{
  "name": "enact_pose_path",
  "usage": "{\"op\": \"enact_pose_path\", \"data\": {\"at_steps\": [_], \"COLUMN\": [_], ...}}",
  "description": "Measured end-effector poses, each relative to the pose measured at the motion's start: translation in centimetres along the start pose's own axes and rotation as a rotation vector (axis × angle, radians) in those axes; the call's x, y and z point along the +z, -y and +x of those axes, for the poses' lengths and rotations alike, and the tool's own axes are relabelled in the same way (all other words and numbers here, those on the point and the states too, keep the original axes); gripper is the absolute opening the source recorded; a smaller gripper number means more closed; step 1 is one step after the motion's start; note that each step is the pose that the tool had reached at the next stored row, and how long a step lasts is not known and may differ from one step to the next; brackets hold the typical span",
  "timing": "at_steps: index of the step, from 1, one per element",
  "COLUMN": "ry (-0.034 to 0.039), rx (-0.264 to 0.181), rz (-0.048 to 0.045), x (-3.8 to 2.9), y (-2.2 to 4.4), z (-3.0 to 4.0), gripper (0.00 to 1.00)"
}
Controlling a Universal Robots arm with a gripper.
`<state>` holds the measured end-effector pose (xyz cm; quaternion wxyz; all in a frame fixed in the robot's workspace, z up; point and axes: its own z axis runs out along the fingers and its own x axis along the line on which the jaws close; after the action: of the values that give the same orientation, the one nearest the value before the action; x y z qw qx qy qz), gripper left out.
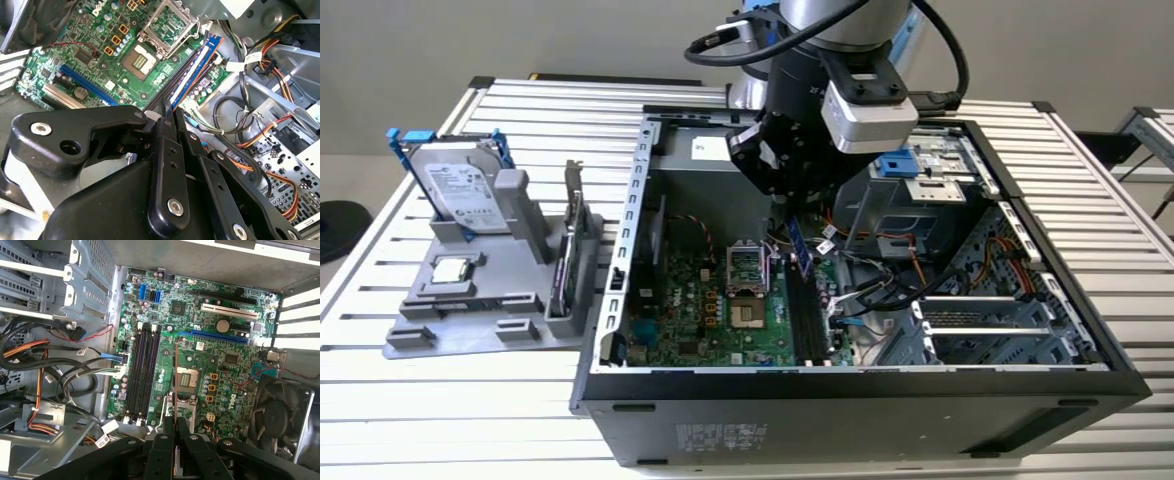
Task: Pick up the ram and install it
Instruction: 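Insert the ram into the slot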
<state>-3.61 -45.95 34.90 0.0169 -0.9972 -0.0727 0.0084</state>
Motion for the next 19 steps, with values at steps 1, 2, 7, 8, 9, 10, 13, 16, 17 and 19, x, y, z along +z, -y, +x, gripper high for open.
{"op": "enact_pose_path", "data": {"at_steps": [1, 2, 7, 8, 9, 10, 13, 16, 17, 19], "ry": [0.0, 0.0, -0.0023, -0.0029, -0.0034, -0.0039, -0.0048, -0.0053, -0.0053, -0.0053], "rx": [0.0, 0.0, 0.064, 0.082, 0.098, 0.111, 0.141, 0.151, 0.151, 0.151], "rz": [0.0, 0.0001, 0.001, 0.0013, 0.0015, 0.0017, 0.0018, 0.0026, 0.0031, 0.0035], "x": [0.0, 0.0, 0.28, 0.36, 0.43, 0.49, 0.69, 0.79, 0.82, 0.96], "y": [0.0, 0.0, -0.01, -0.01, -0.02, -0.02, -0.04, -0.08, -0.11, -0.14], "z": [0.0, 0.0, 0.0, 0.0, 0.01, 0.01, 0.11, 0.35, 0.48, 0.7], "gripper": [0.0, 0.0, 0.0, 0.0, 0.0, 0.0, 0.0, 0.0, 0.0, 0.0]}}
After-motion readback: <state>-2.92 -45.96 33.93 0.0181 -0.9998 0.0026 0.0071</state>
